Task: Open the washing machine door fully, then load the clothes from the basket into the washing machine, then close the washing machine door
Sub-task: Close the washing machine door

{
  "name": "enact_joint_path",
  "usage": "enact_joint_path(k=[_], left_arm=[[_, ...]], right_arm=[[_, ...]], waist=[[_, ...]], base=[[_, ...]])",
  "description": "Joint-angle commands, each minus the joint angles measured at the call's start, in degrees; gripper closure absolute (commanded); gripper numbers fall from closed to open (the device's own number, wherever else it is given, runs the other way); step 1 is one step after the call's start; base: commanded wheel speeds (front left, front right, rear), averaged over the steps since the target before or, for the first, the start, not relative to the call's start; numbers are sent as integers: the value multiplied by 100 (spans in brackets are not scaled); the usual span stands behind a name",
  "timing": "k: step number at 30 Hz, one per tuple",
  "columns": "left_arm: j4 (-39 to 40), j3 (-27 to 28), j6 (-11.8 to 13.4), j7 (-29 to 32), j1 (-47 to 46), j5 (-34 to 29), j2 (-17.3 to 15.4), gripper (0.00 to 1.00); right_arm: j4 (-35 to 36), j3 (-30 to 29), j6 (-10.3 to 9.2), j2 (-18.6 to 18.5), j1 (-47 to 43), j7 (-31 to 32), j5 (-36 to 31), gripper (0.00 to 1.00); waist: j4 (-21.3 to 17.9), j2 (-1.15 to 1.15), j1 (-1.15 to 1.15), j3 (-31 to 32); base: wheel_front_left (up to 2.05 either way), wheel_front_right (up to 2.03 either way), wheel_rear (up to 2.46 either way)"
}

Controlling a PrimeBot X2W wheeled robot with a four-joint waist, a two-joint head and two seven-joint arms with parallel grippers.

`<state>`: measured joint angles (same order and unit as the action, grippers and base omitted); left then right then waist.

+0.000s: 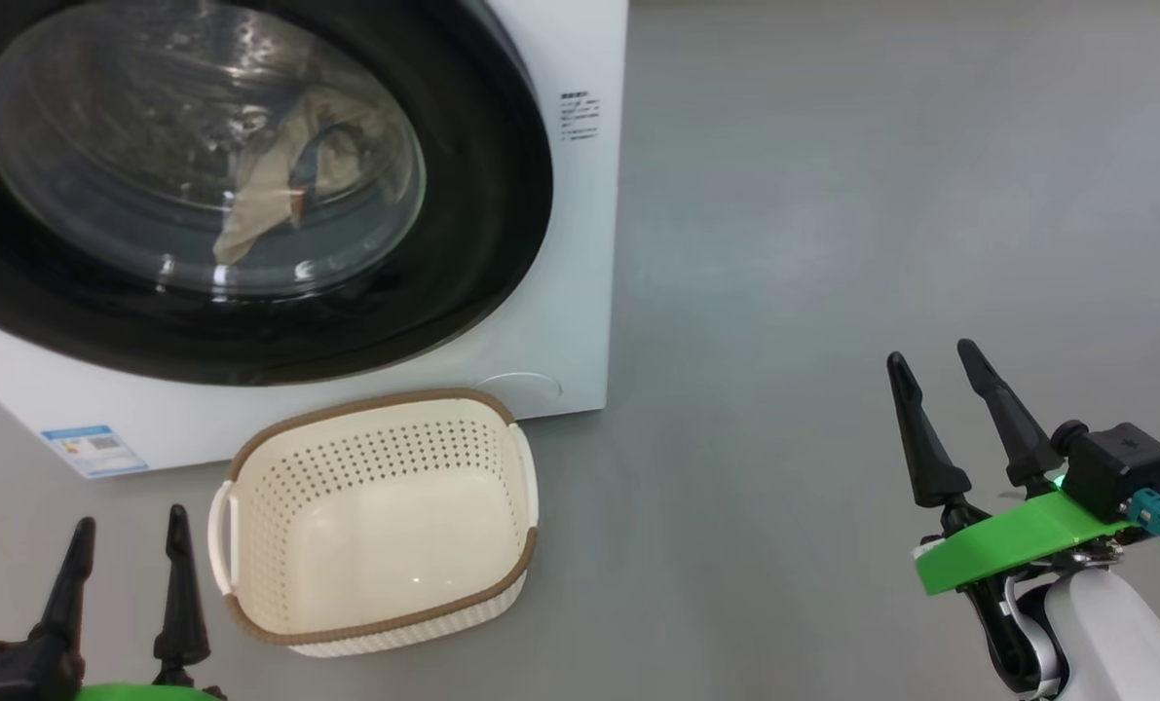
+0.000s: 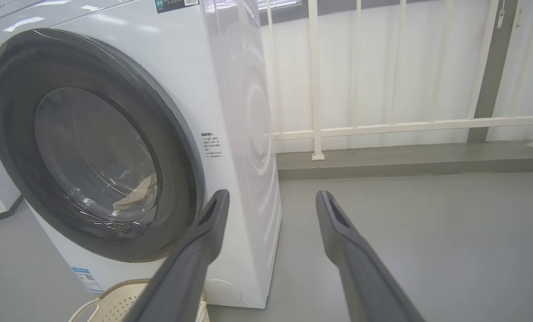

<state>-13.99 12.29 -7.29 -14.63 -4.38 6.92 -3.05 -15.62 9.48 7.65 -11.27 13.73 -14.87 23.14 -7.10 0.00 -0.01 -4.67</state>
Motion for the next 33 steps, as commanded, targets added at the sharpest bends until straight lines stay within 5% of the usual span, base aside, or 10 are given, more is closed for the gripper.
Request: enact_joint_path(k=[1, 33], left_arm=[[67, 222, -16, -37, -45, -9, -176, 0], [-62, 640, -19, -37, 216, -110, -127, 0]], right_arm=[[143, 82, -16, -55, -25, -13, -51, 0], [268, -187, -16, -37, -350, -13, -111, 0]], waist=[[-110, 0, 1, 79], [-215, 0, 1, 249]], base=[[0, 0, 0], [0, 0, 0]])
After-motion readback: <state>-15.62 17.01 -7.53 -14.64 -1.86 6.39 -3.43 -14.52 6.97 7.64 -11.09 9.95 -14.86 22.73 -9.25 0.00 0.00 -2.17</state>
